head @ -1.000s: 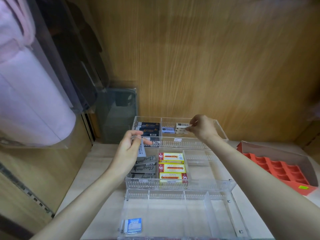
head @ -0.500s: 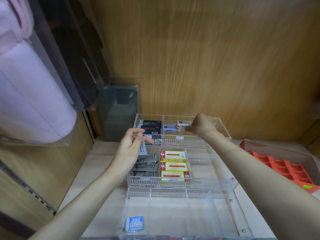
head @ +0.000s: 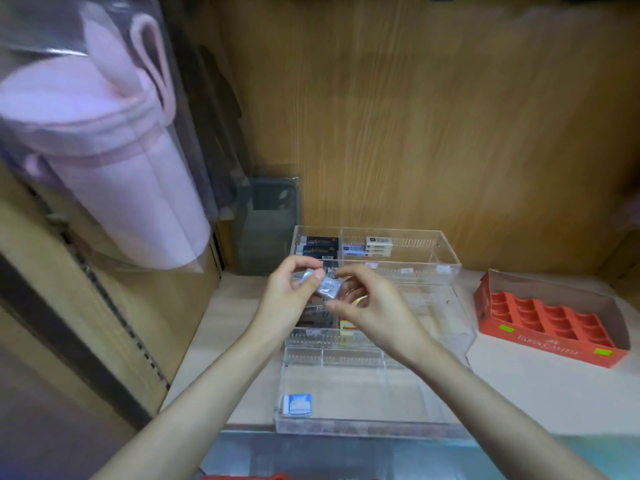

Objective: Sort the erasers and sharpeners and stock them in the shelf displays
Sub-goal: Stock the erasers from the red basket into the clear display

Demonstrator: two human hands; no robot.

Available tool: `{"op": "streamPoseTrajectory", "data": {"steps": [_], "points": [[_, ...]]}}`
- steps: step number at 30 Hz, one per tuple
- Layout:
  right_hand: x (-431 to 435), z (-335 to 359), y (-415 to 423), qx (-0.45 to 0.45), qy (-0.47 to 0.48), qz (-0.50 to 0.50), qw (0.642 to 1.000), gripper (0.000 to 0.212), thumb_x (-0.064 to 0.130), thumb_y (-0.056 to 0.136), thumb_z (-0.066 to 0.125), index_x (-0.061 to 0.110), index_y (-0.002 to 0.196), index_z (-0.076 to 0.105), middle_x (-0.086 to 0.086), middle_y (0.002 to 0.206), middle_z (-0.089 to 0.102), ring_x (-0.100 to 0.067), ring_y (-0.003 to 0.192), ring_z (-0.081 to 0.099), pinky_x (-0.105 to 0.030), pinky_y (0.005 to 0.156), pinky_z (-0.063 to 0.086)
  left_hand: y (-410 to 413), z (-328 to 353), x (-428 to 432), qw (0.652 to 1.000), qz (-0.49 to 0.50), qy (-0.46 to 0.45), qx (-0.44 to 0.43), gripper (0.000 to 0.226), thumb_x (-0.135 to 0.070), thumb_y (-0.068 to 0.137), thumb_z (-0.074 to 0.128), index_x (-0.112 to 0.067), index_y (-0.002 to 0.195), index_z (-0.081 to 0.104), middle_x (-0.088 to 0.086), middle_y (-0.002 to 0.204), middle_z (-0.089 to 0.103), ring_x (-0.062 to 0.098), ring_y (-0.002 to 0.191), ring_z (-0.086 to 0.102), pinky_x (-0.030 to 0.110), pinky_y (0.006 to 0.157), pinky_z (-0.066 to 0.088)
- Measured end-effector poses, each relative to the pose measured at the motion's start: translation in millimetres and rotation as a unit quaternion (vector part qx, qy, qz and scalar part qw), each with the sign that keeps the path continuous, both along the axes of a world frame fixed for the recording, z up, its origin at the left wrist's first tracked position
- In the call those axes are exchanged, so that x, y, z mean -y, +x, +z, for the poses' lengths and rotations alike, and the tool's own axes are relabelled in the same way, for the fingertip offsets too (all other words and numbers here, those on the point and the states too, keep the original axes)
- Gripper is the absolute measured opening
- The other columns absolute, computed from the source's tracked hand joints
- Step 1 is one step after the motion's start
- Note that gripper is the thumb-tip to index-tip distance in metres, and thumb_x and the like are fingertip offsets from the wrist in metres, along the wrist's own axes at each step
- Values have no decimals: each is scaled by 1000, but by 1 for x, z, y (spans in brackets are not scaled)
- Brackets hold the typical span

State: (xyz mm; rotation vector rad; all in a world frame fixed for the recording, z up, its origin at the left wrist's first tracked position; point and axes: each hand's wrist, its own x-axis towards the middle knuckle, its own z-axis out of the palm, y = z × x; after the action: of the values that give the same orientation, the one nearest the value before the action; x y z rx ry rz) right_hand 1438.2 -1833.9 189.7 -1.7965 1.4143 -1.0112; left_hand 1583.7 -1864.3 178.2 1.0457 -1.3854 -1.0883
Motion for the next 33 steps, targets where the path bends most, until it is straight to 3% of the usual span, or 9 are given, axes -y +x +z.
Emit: {"op": "streamPoseTrajectory", "data": {"steps": [3, 6, 9, 13, 16, 23, 27, 30, 33], "points": [[-12, 1, 8, 5, -47, -27, 999, 29, 13, 79, 73, 21, 104, 59, 11, 76, 59, -4, 73, 56, -20, 70, 47, 2, 10, -16, 1000, -8, 1, -21, 11, -8, 90, 58, -18, 91, 60, -2, 92, 63, 7, 81, 63, 17, 69, 51], [-16, 5, 5, 66, -72, -31, 995, 33, 3, 80, 70, 29, 99, 61, 9, 84, 65, -9, 77, 60, -27, 74, 52, 12, 14, -26, 999, -34, -4, -14, 18, -21, 87, 61, -22, 105, 59, 1, 110, 63, 6, 97, 63, 25, 83, 53], [-18, 11, 0, 105, -68, -21, 992, 40, -3, 80, 68, 32, 98, 60, 0, 92, 68, -12, 81, 62, -21, 69, 53, 22, 18, -30, 997, -71, 0, -13, 39, -2, 83, 65, -18, 117, 53, 1, 116, 59, -2, 93, 65, 16, 78, 51], [-18, 11, -4, 113, -44, 1, 993, 33, -2, 81, 68, 21, 104, 61, -3, 93, 66, -8, 79, 59, -16, 66, 50, 22, 19, -28, 996, -68, -31, 54, 34, -2, 80, 70, -26, 102, 61, -6, 101, 68, 3, 86, 67, 18, 75, 53], [-14, 4, -10, 121, -31, -14, 992, 35, 6, 82, 69, 30, 103, 55, 4, 93, 66, -8, 84, 62, -19, 69, 51, 14, 15, -20, 994, -48, -41, 86, 29, -7, 79, 72, -29, 96, 63, -6, 97, 69, 0, 81, 67, 16, 74, 53], [48, 12, -50, -49, -93, -159, 982, 29, 14, 77, 75, 9, 105, 68, 3, 83, 62, -4, 72, 53, -10, 65, 39, -5, 4, 16, 991, -16, -40, 131, 50, -25, 84, 68, -32, 127, 43, -17, 119, 51, 1, 101, 56, 10, 77, 44], [96, 14, -64, -170, 8, -188, 967, 21, 13, 78, 73, -3, 90, 70, -19, 81, 67, -20, 69, 54, -28, 54, 34, 3, -11, 28, 992, 8, -33, 119, 30, -27, 84, 67, -33, 110, 53, -9, 117, 55, -1, 97, 56, 4, 72, 43], [117, 11, -55, -198, 111, -172, 958, 23, 16, 76, 75, -7, 79, 68, -14, 66, 54, -22, 63, 48, -27, 47, 28, 12, -24, 32, 994, 14, -31, 102, 23, -23, 84, 68, -34, 101, 57, -5, 110, 61, -6, 87, 57, 11, 73, 44], [134, 3, -46, -203, 162, -179, 949, 20, 14, 81, 70, -4, 85, 66, -9, 71, 52, -23, 65, 47, -25, 51, 33, 17, -31, 34, 995, 27, -27, 90, 21, -18, 83, 69, -30, 97, 60, -1, 104, 63, -4, 82, 58, 19, 77, 44]]}}
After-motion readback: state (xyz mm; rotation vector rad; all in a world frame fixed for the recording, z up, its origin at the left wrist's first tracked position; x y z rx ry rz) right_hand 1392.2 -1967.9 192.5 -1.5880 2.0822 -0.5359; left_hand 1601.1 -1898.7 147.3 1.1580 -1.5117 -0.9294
